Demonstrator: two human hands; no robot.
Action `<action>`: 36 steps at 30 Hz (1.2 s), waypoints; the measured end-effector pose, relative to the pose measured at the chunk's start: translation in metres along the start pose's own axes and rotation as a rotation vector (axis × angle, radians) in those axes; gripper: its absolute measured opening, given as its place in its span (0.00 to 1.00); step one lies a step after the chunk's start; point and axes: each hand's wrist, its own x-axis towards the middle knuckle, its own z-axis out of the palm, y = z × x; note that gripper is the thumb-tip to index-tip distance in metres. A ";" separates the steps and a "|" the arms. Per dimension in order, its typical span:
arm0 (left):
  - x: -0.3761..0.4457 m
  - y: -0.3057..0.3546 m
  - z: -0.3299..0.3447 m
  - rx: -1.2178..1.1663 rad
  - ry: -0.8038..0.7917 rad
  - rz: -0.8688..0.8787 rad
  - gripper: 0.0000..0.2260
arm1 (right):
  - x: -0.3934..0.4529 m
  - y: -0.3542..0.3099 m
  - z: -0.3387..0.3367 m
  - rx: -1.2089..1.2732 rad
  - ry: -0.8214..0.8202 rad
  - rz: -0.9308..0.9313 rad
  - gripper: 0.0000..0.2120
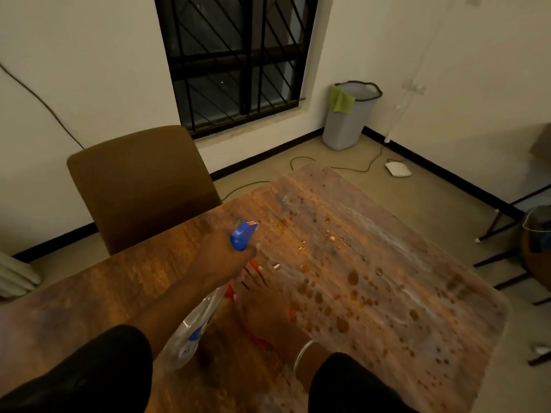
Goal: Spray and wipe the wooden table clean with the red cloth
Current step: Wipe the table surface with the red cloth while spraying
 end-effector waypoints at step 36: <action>0.040 0.001 -0.013 -0.078 0.139 -0.250 0.08 | 0.114 0.205 -0.055 0.006 -0.030 0.044 0.26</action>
